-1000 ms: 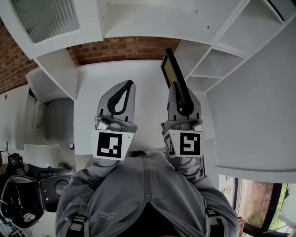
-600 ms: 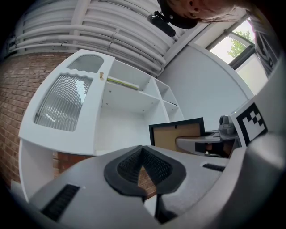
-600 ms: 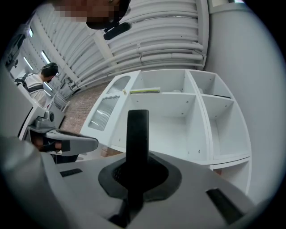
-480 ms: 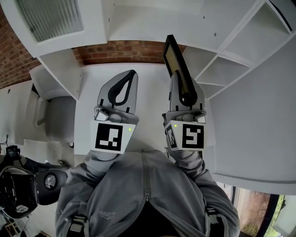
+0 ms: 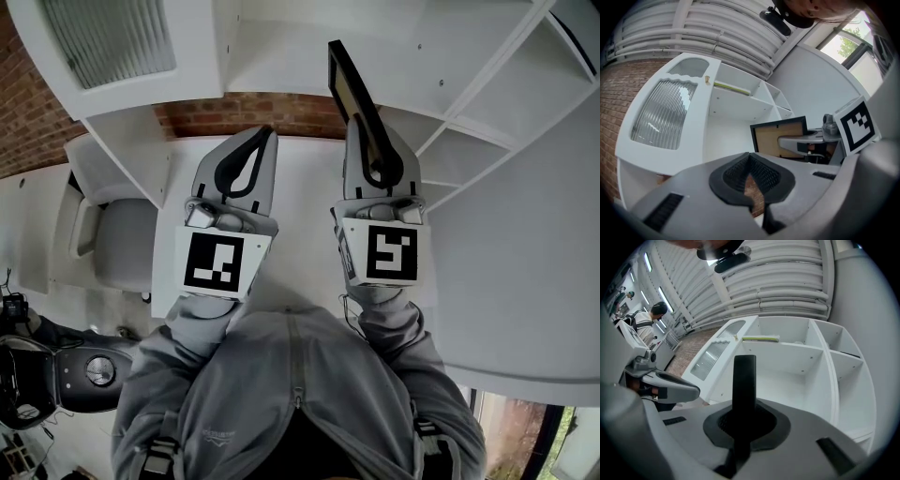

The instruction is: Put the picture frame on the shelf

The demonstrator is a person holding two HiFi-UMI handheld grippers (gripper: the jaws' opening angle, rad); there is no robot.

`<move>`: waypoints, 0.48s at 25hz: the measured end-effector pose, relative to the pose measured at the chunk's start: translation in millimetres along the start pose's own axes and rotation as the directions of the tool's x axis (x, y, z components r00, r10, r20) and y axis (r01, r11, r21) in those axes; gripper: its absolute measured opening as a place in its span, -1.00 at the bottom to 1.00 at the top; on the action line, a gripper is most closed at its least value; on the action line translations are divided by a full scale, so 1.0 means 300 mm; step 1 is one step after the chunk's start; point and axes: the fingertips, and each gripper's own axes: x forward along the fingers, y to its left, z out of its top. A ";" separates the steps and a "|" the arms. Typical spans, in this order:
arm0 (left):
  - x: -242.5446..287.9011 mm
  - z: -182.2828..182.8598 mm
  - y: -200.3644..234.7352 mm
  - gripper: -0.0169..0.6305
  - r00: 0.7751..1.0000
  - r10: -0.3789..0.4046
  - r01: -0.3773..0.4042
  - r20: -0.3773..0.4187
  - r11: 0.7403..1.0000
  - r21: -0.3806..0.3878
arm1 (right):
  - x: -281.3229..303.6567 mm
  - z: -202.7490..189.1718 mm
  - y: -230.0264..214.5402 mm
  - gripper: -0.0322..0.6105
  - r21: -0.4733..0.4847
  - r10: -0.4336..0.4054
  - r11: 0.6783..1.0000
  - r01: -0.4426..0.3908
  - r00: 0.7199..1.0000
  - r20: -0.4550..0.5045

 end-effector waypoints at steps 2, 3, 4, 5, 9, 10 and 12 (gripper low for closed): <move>0.007 0.007 0.011 -0.93 1.000 0.002 -0.002 -0.002 1.000 0.011 | 0.028 -0.004 -0.001 -0.79 -0.021 0.009 1.000 -0.009 1.000 -0.014; 0.010 0.009 0.015 -0.93 1.000 0.003 -0.003 -0.004 1.000 0.016 | 0.042 -0.005 -0.001 -0.79 -0.035 0.013 0.999 -0.014 1.000 -0.022; 0.012 0.011 0.020 -0.93 1.000 0.004 -0.004 -0.006 1.000 0.020 | 0.056 -0.007 0.001 -0.79 -0.051 0.019 0.998 -0.021 0.999 -0.032; 0.014 0.013 0.025 -0.93 1.000 0.007 -0.007 -0.007 1.000 0.023 | 0.069 -0.010 0.005 -0.79 -0.070 0.028 0.997 -0.031 0.999 -0.045; 0.018 0.019 0.043 -0.93 1.000 0.019 -0.018 -0.006 0.999 0.032 | 0.122 -0.025 0.031 -0.79 -0.201 0.050 0.977 -0.070 0.994 -0.102; 0.018 0.020 0.046 -0.93 1.000 0.021 -0.021 -0.006 0.999 0.035 | 0.132 -0.026 0.038 -0.79 -0.243 0.049 0.967 -0.074 0.993 -0.111; 0.018 0.018 0.051 -0.93 1.000 0.023 -0.023 -0.009 0.999 0.040 | 0.144 -0.030 0.049 -0.79 -0.314 0.041 0.946 -0.080 0.991 -0.129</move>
